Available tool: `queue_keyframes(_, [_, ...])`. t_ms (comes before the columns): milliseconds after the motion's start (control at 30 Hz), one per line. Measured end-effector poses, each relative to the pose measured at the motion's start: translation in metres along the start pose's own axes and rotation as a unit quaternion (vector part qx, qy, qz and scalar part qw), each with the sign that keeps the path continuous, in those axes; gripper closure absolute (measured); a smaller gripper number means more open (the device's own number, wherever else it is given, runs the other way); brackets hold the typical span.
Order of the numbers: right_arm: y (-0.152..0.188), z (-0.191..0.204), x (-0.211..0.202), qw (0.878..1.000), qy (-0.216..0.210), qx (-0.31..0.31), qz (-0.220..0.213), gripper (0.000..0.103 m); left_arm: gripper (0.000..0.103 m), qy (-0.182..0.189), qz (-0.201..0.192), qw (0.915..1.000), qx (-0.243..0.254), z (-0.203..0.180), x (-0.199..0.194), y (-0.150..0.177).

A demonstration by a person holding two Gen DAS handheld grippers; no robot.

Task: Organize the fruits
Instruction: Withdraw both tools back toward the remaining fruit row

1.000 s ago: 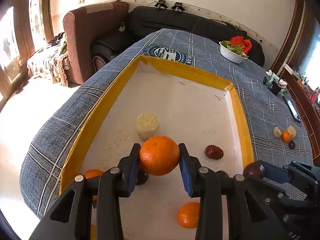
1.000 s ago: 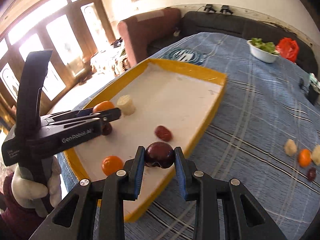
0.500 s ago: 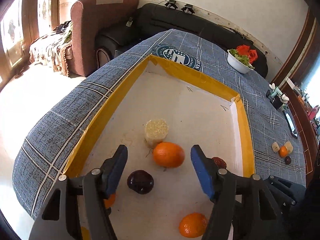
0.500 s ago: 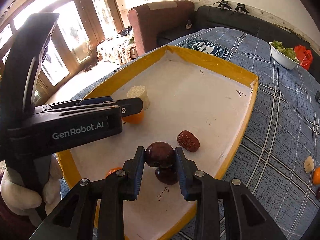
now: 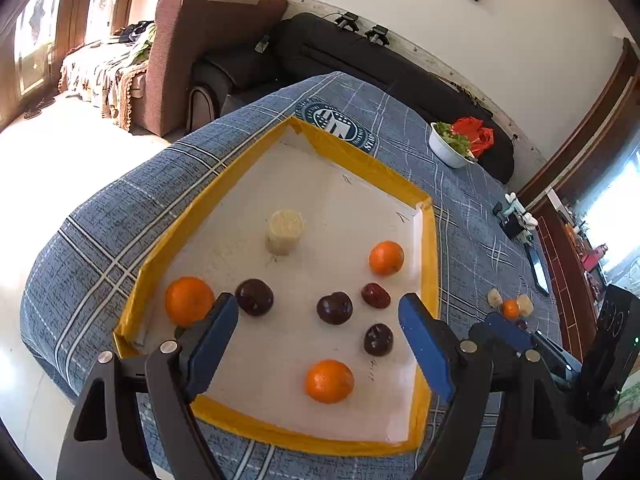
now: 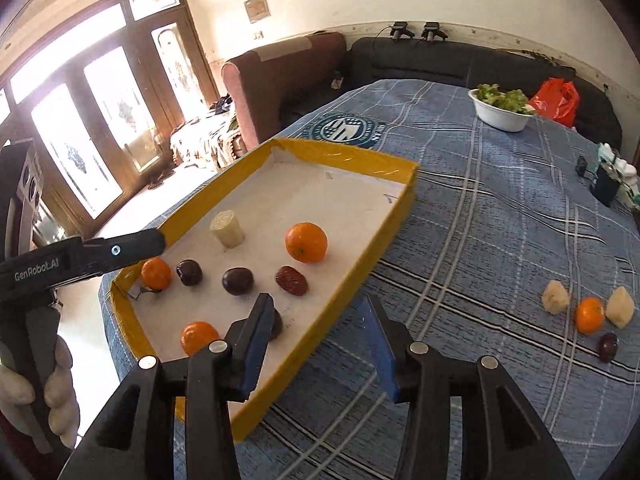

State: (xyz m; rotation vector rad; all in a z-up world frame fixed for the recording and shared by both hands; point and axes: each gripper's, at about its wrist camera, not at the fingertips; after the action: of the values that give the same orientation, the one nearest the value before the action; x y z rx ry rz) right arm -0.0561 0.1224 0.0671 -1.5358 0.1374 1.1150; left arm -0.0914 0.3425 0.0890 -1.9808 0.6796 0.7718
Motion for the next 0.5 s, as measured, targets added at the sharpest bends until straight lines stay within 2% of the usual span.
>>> queue_keyframes(133, [0.015, -0.042, -0.035, 0.999, 0.039, 0.032, -0.018, 0.052, 0.021, 0.017, 0.004, 0.9996, 0.023, -0.021, -0.006, 0.014])
queue_keyframes(233, [0.029, -0.08, -0.065, 0.994, 0.084, 0.057, -0.032, 0.051, 0.021, 0.029, 0.01, 0.9983, 0.049, -0.04, -0.008, 0.023])
queue_keyframes(367, [0.05, -0.139, -0.105, 0.983, 0.138, 0.113, -0.047, 0.047, 0.021, 0.036, 0.017, 0.9959, 0.081, -0.066, -0.006, 0.035])
queue_keyframes(500, [0.066, -0.188, -0.129, 0.97, 0.163, 0.173, -0.06, 0.046, 0.021, 0.041, 0.026, 0.9934, 0.104, -0.093, 0.003, 0.045])
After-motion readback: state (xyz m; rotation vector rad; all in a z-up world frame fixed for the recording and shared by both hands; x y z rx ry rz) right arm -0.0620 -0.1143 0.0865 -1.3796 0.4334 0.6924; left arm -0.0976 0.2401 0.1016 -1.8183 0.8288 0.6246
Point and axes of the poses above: each gripper's, at about its wrist camera, not at the fingertips, and x roughly the way its jaws point, z to its left, y to its underside, and after that the axes turned 5 degrees about -x, right-handed
